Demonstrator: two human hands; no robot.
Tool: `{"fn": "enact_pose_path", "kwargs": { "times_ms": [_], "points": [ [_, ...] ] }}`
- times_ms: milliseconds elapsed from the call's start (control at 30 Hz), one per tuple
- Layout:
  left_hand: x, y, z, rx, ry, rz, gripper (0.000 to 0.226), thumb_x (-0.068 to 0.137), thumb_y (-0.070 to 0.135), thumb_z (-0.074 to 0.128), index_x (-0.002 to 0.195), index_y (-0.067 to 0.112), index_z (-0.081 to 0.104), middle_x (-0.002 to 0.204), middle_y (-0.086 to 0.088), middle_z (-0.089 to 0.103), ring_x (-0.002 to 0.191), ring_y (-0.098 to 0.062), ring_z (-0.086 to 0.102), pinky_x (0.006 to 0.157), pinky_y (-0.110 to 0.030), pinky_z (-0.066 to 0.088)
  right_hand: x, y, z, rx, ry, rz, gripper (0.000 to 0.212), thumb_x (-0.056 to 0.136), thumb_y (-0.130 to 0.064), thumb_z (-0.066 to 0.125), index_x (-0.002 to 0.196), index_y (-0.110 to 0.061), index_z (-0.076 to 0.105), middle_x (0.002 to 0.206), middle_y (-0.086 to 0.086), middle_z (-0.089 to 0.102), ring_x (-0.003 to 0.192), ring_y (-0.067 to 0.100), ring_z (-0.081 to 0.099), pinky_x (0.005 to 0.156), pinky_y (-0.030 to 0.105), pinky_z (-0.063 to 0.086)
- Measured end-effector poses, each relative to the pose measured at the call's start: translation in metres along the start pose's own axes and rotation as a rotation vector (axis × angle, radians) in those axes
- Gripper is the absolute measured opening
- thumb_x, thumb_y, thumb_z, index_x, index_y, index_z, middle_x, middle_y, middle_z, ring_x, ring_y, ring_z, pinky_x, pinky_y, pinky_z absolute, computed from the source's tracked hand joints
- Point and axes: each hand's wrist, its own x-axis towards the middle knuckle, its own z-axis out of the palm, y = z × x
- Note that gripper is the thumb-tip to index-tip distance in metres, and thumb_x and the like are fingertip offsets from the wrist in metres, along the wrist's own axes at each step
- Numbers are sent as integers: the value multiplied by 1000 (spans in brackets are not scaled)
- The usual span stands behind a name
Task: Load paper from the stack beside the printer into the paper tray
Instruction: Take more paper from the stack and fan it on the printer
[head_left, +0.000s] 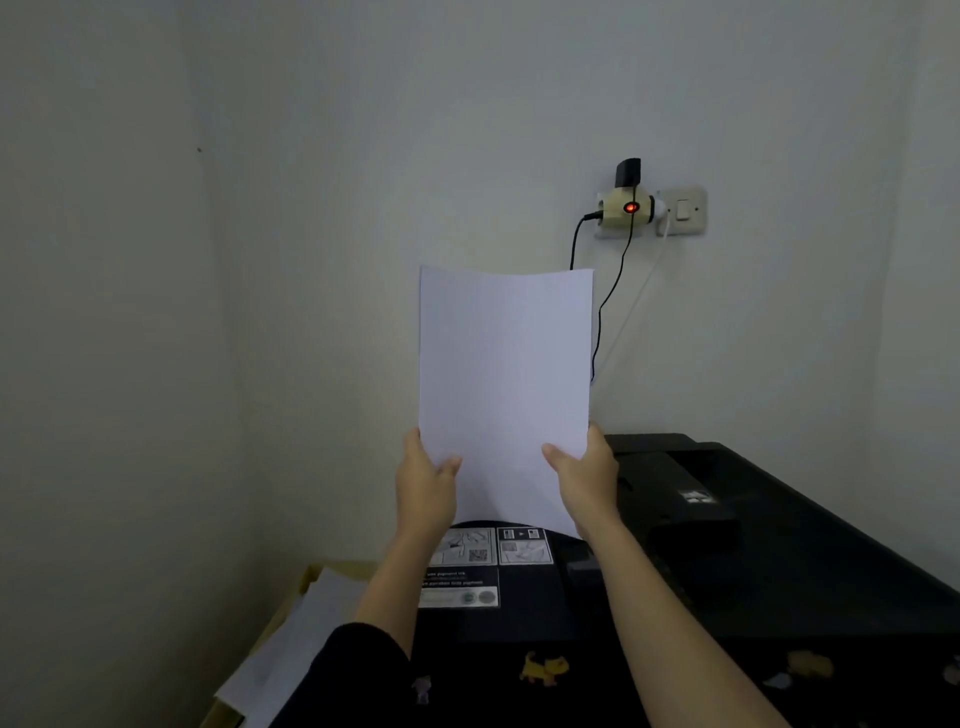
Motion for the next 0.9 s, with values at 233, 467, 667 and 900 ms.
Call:
{"fn": "enact_pose_path", "kwargs": {
  "times_ms": [233, 467, 667, 900],
  "points": [
    [0, -11, 2, 16, 76, -34, 31, 94, 16, 53, 122, 6, 43, 104, 0, 52, 97, -16, 50, 83, -28, 40, 4, 10, -1, -36, -16, 12, 39, 84, -3, 63, 121, -6, 54, 114, 8, 63, 98, 21, 59, 88, 32, 47],
    [-1, -2, 4, 94, 97, -62, 13, 95, -2, 44, 91, 9, 39, 93, -1, 52, 88, -11, 51, 65, -23, 40, 0, 7, 6, -35, 91, -52, 39, 85, -1, 62, 123, -1, 52, 120, 15, 61, 108, 27, 58, 91, 30, 44],
    [-6, -16, 5, 120, 17, -61, 16, 96, 2, 42, 96, 15, 33, 99, -1, 45, 97, -13, 47, 77, -24, 36, -1, 16, 1, -158, -55, 21, 40, 83, 4, 59, 118, -5, 42, 109, 7, 54, 93, 18, 51, 81, 26, 42],
    [-9, -14, 8, 173, -19, -121, 28, 96, -2, 34, 124, 3, 35, 130, -18, 52, 123, -24, 51, 77, -24, 36, -2, 22, 2, -254, -77, 58, 36, 84, 6, 57, 110, -8, 37, 97, 2, 46, 81, 16, 49, 68, 25, 43]
  ]
}}
